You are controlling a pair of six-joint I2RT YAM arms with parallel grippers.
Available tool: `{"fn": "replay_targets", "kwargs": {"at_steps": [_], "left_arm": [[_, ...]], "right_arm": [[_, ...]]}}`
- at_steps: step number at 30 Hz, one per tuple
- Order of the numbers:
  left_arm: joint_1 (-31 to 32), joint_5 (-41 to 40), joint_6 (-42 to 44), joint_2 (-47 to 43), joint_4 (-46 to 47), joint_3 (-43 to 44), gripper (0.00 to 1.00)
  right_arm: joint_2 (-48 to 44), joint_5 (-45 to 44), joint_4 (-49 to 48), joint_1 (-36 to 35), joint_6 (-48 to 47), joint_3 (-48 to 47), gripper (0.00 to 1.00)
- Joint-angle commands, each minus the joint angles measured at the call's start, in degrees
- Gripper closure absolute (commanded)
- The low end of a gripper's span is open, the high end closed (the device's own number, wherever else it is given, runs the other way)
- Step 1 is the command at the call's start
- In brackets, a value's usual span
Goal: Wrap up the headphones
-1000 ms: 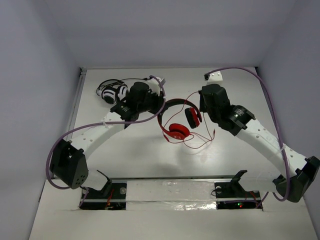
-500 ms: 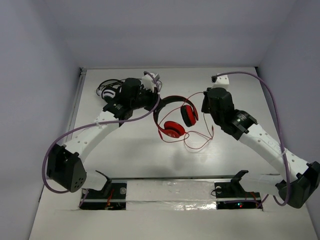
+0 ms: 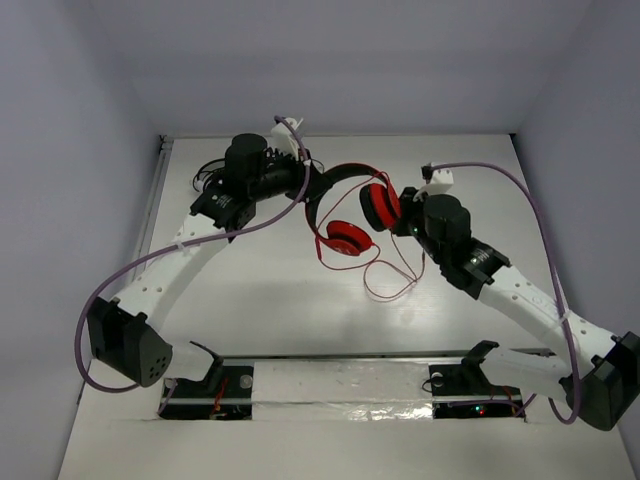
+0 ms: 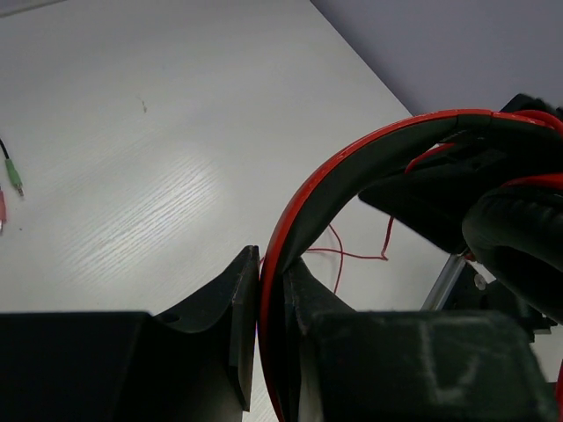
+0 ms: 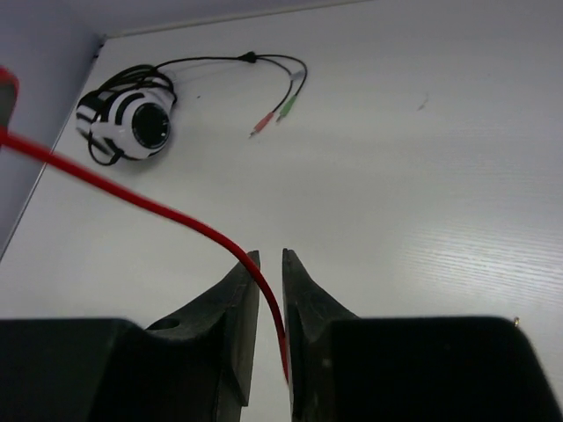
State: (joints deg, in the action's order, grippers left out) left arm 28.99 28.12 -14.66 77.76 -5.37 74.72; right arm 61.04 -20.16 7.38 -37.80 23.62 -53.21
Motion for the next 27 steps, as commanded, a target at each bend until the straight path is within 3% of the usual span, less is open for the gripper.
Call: {"fn": "replay_targets", "kwargs": {"at_steps": [1, 3, 5, 9, 11, 17, 27], "left_arm": [[-1.31, 2.21, -4.85, -2.35, 3.0, 4.82, 1.0], [-1.31, 1.94, -5.38, -2.52, 2.47, 6.14, 1.0], [-1.31, 1.41, -5.65, -2.7, 1.59, 7.45, 1.0], [-1.84, 0.45, -5.04, -2.79, -0.87, 9.83, 1.0], [-2.36, 0.45, -5.47, -3.13, -1.05, 10.27, 1.0], [-2.36, 0.54, -6.44, -2.79, -1.92, 13.78, 1.0], [-3.41, -2.02, -6.79, 0.46, -6.85, 27.4, 1.0]], "right_arm": [[-0.39, 8.73, -13.14, 0.36, 0.73, 3.45, 0.76], [-0.3, 9.96, -16.85, 0.97, 0.9, 6.97, 0.75], [-0.13, 12.34, -22.65, 1.59, 1.52, 9.43, 0.64], [0.14, 16.03, -29.87, 3.26, 1.96, 14.96, 0.57], [0.75, 18.92, -34.34, 3.26, 2.49, 17.16, 0.46], [5.4, 24.38, -39.54, 3.79, 3.1, 19.37, 0.45], [8.75, 26.31, -45.26, 3.79, 5.83, 23.15, 0.38]]}}
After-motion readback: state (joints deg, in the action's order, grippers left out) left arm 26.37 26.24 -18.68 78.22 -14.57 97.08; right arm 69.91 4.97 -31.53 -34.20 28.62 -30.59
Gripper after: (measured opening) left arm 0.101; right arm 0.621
